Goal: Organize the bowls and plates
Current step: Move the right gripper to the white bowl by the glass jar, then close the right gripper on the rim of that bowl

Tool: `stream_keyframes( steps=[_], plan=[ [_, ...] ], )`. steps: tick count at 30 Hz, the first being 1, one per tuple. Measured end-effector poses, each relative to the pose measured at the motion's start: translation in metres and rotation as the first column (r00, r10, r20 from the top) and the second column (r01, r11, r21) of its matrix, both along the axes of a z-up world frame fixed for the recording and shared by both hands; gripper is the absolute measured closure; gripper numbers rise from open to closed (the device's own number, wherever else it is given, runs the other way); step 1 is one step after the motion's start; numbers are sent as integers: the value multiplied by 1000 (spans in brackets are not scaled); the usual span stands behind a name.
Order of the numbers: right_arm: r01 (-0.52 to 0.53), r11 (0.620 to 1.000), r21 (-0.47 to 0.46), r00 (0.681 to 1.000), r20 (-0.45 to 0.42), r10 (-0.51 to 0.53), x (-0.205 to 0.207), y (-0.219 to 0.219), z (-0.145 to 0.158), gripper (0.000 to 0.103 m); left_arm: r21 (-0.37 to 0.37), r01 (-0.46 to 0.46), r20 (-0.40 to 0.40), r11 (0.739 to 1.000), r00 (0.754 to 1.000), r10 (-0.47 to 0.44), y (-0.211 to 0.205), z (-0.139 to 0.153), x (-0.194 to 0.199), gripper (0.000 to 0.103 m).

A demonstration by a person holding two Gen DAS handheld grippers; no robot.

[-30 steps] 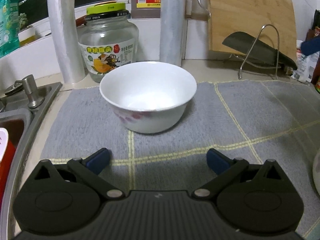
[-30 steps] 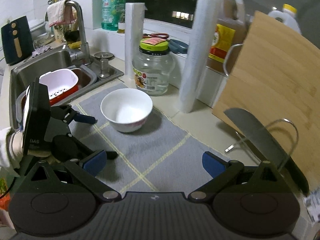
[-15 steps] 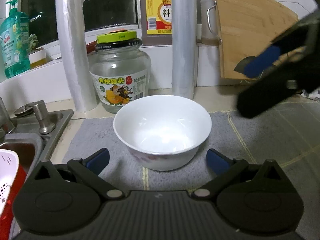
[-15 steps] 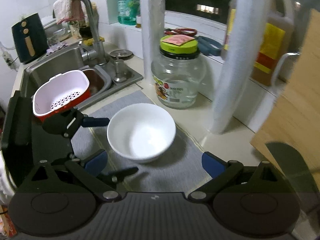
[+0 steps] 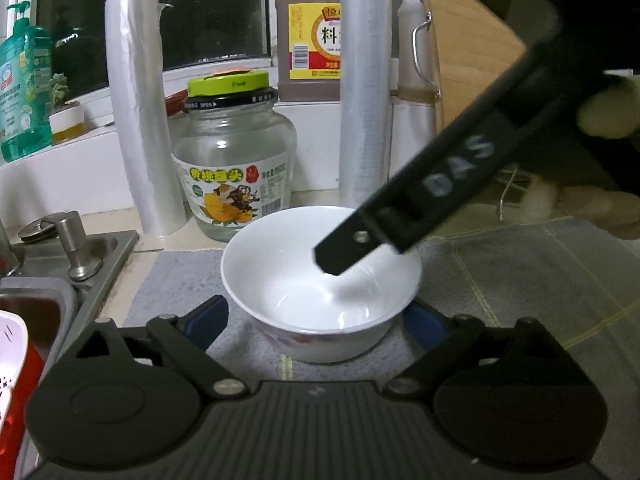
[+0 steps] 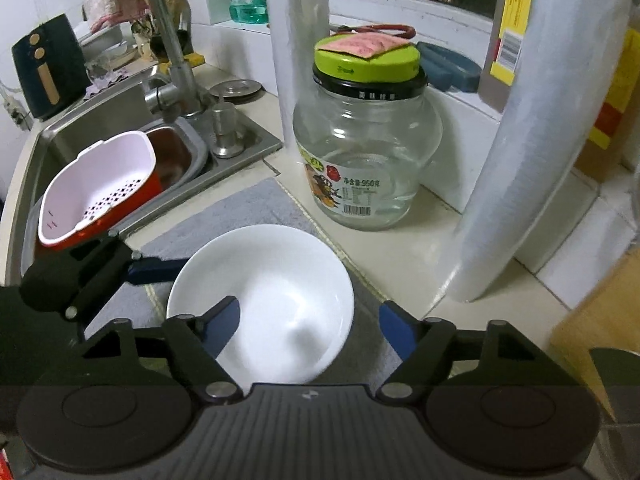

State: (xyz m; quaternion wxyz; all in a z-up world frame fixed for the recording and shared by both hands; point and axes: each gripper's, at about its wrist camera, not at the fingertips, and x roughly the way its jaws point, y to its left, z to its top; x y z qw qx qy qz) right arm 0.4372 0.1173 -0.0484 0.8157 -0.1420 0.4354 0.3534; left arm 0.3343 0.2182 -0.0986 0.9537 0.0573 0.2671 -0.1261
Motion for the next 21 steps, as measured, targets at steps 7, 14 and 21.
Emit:
stream_keyframes(
  steps=[7,14,21],
  plan=[
    [-2,1000,14,1000,-27,3,12,8,-9,33,0,6,1,1000,1000,-6,0,1,1,10],
    [-12,1000,15,1000,-27,12,12,12,-10,40,-5,15,6,1000,1000,-15,0,2,0,10],
    [-5,1000,13,1000,-27,5,10,12,-10,41,6,24,1,1000,1000,-24,-1,4,-1,11]
  ],
)
